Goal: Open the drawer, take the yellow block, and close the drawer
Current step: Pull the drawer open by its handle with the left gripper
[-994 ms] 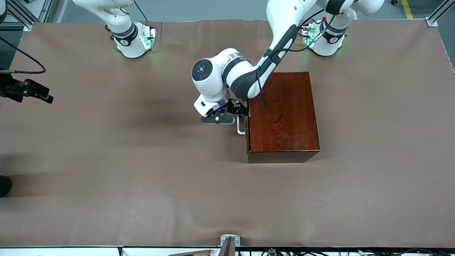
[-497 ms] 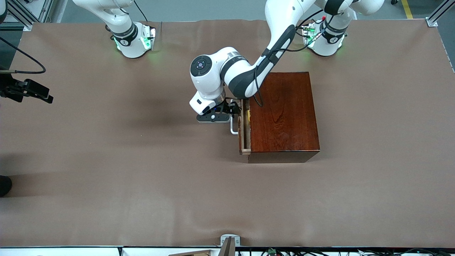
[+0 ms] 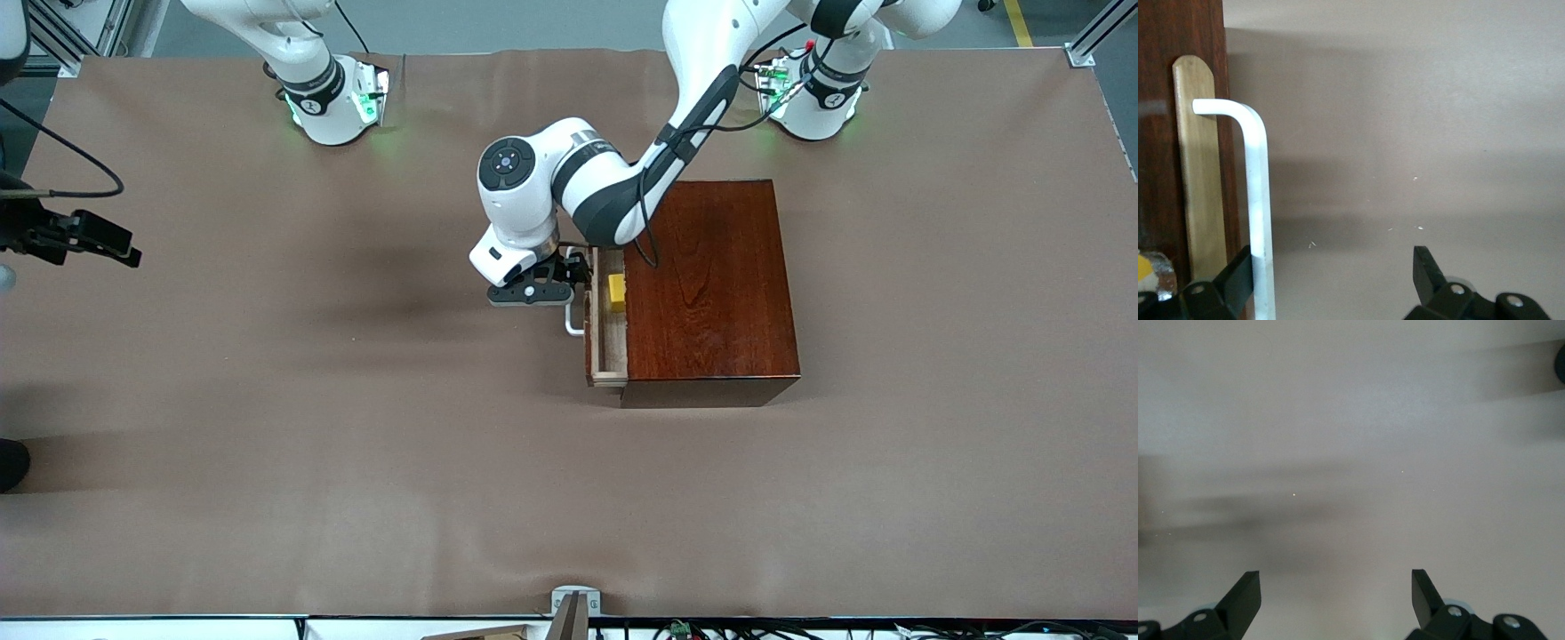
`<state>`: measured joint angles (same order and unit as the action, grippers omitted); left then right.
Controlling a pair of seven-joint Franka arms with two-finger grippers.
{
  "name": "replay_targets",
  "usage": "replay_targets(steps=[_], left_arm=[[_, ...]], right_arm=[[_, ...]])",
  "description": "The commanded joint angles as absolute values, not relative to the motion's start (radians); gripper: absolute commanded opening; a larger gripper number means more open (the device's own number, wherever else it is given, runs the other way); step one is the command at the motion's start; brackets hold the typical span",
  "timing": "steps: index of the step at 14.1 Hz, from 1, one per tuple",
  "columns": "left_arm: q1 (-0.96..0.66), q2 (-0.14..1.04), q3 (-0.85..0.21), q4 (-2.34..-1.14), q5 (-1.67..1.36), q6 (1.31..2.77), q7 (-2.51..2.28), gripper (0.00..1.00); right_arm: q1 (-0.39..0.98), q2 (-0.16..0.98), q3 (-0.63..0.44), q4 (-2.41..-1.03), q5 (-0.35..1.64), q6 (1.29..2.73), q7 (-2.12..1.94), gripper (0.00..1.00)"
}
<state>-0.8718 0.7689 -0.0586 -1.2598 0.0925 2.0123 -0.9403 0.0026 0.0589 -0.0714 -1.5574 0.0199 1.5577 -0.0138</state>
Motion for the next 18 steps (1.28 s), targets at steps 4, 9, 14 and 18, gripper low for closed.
replay_targets(steps=[4, 9, 14, 18], left_arm=[[-0.877, 0.792, -0.064, -1.232, 0.032, 2.078, -0.957, 1.00], [-0.879, 0.796, -0.072, -1.232, 0.015, 2.117, -0.959, 1.00], [-0.879, 0.804, -0.084, -1.232, 0.003, 2.166, -0.957, 1.00], [-0.880, 0.807, -0.095, -1.232, -0.020, 2.216, -0.959, 1.00]], right_arm=[[0.003, 0.084, -0.067, -1.526, 0.049, 1.551, -0.012, 1.00], [0.012, 0.089, -0.067, -1.525, 0.049, 1.545, -0.017, 1.00], [0.072, 0.097, -0.068, -1.531, 0.026, 1.540, -0.012, 1.00], [0.061, 0.097, -0.071, -1.531, 0.029, 1.532, 0.003, 1.00]])
